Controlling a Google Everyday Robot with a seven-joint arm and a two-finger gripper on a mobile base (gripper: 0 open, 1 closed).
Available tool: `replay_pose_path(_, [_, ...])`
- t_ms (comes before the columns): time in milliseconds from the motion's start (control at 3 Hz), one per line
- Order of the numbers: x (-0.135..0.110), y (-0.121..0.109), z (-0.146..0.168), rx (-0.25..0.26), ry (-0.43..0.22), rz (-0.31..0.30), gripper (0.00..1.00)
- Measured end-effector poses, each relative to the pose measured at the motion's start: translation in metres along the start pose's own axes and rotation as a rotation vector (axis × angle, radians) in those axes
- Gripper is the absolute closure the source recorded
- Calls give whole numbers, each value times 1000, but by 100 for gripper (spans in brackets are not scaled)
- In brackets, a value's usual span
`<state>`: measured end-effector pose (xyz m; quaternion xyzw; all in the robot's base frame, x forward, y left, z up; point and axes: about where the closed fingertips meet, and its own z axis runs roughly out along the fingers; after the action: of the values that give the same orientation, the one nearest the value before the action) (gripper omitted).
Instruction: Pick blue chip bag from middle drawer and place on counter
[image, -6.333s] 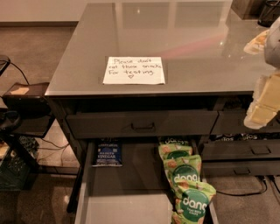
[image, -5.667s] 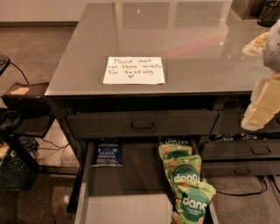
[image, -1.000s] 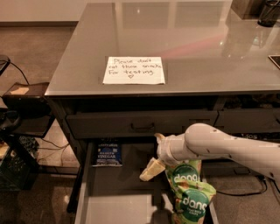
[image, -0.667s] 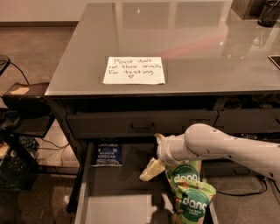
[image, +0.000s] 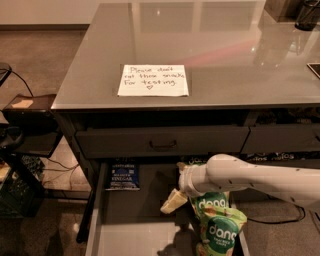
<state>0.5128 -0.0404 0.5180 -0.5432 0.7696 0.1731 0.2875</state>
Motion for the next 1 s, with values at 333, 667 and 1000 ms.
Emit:
replay_pose_path(333, [4, 12, 71, -38, -65, -19, 0])
replay_pose_path(667, [4, 12, 71, -38, -65, -21, 0])
replay_pose_path(1000, [-3, 13, 88, -28, -94, -60, 0])
